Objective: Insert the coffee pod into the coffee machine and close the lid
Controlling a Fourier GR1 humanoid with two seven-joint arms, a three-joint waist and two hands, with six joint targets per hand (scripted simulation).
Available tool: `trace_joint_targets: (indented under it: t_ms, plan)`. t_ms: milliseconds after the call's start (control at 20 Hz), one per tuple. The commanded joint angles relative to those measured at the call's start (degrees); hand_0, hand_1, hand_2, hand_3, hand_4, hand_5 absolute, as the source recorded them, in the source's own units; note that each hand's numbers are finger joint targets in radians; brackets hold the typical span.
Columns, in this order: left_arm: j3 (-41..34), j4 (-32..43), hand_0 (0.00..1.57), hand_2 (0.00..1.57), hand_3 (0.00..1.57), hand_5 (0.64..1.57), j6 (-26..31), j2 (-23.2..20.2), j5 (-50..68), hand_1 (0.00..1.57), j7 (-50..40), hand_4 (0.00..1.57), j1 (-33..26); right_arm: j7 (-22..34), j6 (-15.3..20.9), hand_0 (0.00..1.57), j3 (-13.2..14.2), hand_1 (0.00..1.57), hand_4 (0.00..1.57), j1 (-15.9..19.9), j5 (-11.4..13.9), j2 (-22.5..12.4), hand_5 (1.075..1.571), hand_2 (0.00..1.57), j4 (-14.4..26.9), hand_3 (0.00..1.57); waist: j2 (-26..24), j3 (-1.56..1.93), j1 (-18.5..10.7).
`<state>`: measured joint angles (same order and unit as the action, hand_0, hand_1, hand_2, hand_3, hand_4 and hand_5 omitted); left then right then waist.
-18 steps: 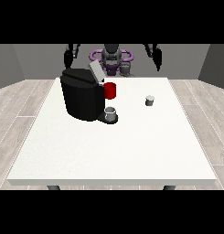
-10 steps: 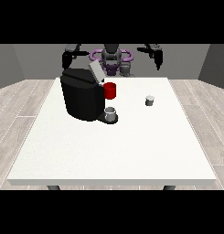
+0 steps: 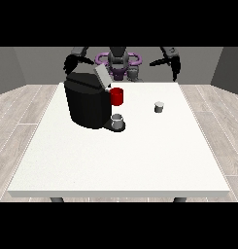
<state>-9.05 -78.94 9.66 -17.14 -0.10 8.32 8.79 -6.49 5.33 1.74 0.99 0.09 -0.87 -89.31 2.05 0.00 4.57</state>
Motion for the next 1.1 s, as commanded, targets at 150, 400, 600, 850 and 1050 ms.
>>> trace_joint_targets:
  t_ms: [150,400,600,850,1050]
  plan:
    - [-4.0,12.8,0.0,0.0,0.0,1.571,3.1,-5.6,0.1,0.0,-1.1,0.0,9.5,0.4,4.4,0.0,-5.3,0.0,0.19,3.2,-0.7,0.8,1.571,0.0,-3.5,0.0,5.1,-0.02,3.8]
    - [-4.0,18.8,0.0,0.0,0.0,1.571,1.5,-7.3,-3.3,0.0,0.0,0.0,14.6,-0.9,0.5,0.0,-1.5,0.0,0.28,6.8,-1.2,0.4,1.571,0.0,-0.5,0.0,9.5,-0.01,4.3]
    - [-2.8,24.2,0.0,0.0,0.0,1.571,1.6,-7.2,-5.6,0.0,0.2,0.0,15.9,0.0,0.9,0.0,-2.0,0.0,0.34,6.3,-0.1,0.3,1.571,0.0,0.8,0.0,8.3,-0.01,3.5]
    - [-0.9,28.3,0.0,0.0,0.0,1.571,-0.3,-7.1,-9.4,0.0,0.2,0.0,16.2,2.7,1.6,0.0,-1.5,0.0,0.4,6.0,-0.9,-0.5,1.571,0.0,1.6,0.0,8.2,0.0,3.6]
    - [0.4,30.6,0.0,0.11,0.0,1.571,0.5,-8.8,-12.2,0.0,2.8,0.0,18.5,-0.1,1.7,0.0,-0.9,0.0,0.37,7.3,-0.6,-0.3,1.571,0.0,5.1,0.0,10.4,0.0,3.2]
